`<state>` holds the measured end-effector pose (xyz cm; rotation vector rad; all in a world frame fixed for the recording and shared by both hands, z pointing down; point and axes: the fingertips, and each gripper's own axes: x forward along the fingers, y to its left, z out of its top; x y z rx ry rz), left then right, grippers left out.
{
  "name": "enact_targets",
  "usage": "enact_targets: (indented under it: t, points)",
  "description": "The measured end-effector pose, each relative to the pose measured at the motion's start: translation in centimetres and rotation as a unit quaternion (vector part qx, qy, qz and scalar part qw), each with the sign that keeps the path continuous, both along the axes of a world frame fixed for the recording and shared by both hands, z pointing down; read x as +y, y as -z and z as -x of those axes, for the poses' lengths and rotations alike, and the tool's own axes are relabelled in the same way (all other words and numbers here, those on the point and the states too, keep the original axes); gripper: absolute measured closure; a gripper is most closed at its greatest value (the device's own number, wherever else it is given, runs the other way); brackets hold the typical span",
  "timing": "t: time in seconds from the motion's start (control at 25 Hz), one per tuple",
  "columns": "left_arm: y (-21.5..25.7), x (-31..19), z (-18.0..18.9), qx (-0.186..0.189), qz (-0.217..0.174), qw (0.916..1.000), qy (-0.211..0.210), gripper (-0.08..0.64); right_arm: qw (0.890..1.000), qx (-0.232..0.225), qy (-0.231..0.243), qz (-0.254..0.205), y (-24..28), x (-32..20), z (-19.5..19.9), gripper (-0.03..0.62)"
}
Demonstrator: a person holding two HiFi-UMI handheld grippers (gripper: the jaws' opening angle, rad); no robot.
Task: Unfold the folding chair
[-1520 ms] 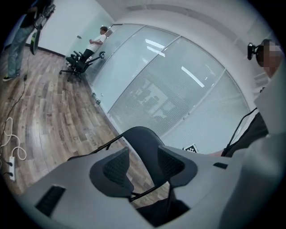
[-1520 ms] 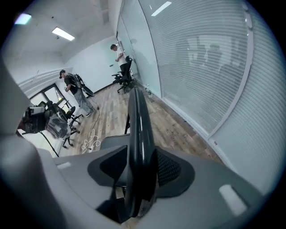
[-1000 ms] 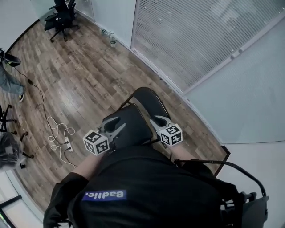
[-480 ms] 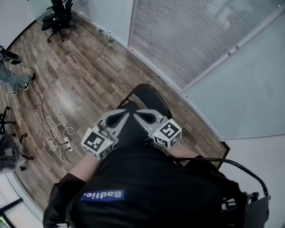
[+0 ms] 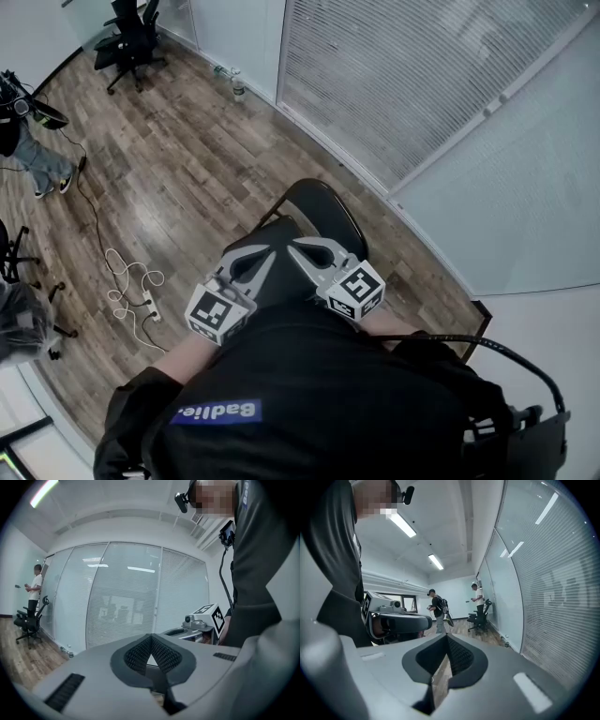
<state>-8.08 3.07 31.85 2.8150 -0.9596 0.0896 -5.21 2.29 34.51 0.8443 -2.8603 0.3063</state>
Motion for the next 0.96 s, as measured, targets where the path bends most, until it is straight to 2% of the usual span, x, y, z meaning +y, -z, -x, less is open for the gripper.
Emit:
enact_targets:
  t: [0.96]
  points:
    - [-0.2, 0.5, -1.3, -0.018, -0.004, 0.9997, -0.018, 0.555, 1.000, 0.002, -0.005, 0.009, -0.3, 0.4, -0.6, 0.592]
